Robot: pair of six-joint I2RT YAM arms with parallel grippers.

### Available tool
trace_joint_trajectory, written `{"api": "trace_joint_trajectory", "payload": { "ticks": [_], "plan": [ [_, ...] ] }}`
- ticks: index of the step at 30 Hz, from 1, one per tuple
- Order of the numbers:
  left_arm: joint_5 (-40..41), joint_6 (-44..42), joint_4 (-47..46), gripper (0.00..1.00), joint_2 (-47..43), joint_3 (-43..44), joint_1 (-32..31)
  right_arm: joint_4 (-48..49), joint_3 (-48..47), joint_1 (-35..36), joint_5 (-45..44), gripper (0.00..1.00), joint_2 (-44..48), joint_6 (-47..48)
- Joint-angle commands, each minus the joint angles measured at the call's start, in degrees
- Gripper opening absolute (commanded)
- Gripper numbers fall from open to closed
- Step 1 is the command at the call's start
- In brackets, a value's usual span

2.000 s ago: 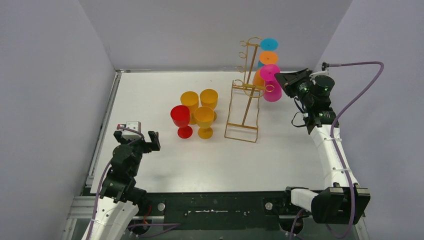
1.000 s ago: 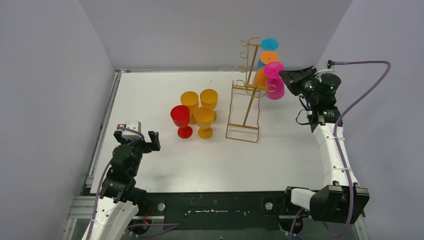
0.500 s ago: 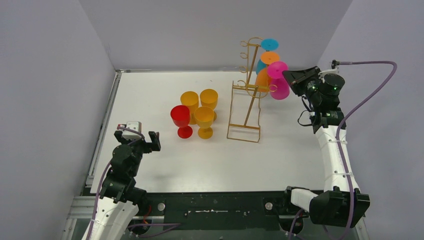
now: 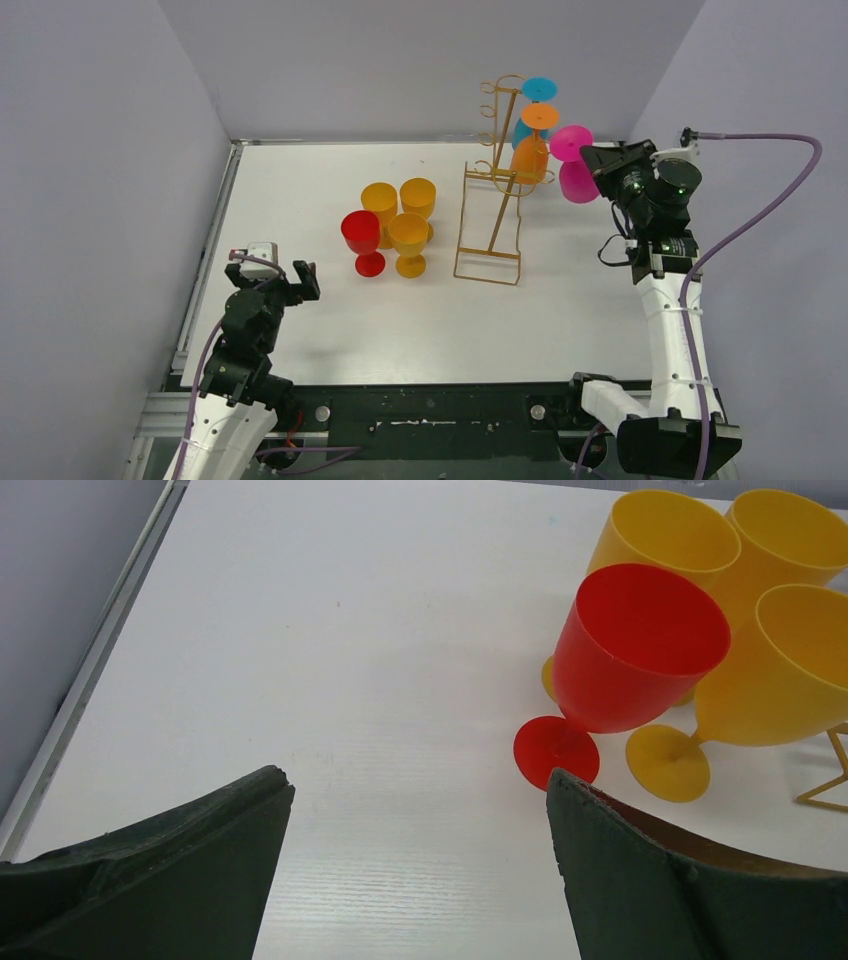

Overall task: Take the wine glass off the wine glass rack
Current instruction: Pick up the wine glass from the wine rack, then place the wine glass at the center of the board.

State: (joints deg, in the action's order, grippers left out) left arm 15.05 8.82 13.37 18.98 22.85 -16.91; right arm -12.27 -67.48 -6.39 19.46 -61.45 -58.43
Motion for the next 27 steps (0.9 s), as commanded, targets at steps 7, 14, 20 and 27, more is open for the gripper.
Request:
{"api": "trace_joint_trajectory", "payload": {
  "ticks": [7, 14, 20, 27],
  "plan": [
    [2.8, 4.6, 0.0, 0.97, 0.7, 5.1, -0.2, -8.8, 2.3, 0.2, -8.9, 0.0, 10.5, 7.9],
    [-5.3, 3.7, 0.3, 0.97, -1.3, 5.7, -0.2, -14.8, 6.7, 0.3, -11.7, 0.0, 19.9, 9.5],
    [-14.6, 4.6, -1.6, 0.97, 0.0, 5.3, -0.3, -19.3, 10.5, 0.3, -4.9, 0.0, 25.7, 9.4],
    [-39.3, 18.0, -6.8, 0.93, 4.9, 7.0, -0.3, -26.1, 14.2, 0.3, 16.0, 0.0, 26.2, 14.6]
  ]
}}
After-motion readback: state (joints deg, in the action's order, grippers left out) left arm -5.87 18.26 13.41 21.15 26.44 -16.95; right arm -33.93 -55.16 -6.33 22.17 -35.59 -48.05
